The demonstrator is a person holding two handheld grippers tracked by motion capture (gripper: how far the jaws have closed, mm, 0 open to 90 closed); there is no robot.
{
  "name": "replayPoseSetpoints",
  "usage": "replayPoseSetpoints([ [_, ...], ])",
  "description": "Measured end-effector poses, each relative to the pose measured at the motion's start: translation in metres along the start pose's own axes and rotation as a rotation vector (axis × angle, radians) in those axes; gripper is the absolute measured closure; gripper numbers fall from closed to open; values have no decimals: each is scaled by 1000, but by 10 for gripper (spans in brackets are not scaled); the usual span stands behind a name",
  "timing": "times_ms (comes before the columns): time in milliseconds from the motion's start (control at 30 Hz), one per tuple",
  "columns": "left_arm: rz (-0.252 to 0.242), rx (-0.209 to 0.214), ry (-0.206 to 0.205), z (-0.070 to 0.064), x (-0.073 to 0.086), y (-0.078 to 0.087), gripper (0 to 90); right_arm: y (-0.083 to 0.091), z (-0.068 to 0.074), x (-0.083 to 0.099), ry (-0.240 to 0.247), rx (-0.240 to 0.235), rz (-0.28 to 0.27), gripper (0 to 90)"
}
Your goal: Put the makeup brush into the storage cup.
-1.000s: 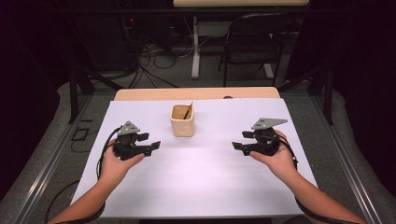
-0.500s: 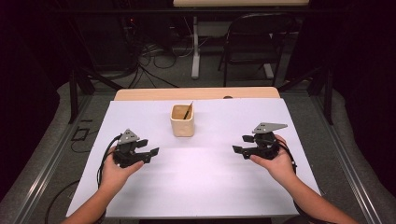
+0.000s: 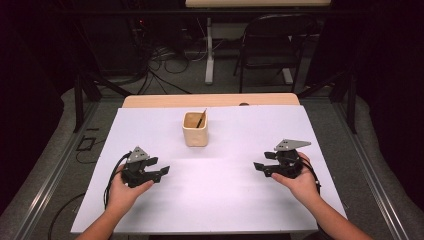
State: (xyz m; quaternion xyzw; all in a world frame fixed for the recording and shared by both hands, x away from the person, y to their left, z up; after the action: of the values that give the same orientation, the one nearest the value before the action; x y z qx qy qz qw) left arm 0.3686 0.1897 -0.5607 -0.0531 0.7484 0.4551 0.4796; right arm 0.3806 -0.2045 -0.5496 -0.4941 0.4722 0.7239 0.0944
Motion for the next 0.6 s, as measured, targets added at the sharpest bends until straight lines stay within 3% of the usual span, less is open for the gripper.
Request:
replayPoseSetpoints([
  [600,-15,4,27,-1,12,-3,397,3,-5,25,-37,21,-4,375],
])
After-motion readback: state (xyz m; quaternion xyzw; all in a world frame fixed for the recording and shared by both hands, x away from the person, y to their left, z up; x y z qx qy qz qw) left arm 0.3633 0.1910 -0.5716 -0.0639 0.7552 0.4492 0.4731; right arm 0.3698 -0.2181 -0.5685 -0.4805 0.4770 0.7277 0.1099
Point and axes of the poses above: each handheld gripper's, and its own axes: y roughly backward along the jaws, x roughly out of its underside, z roughly to its left, the point moved 6 cm from there along -y, roughly forward along the jaws, and after that the axes turned 4 degrees about x, right-handed, at the moved point
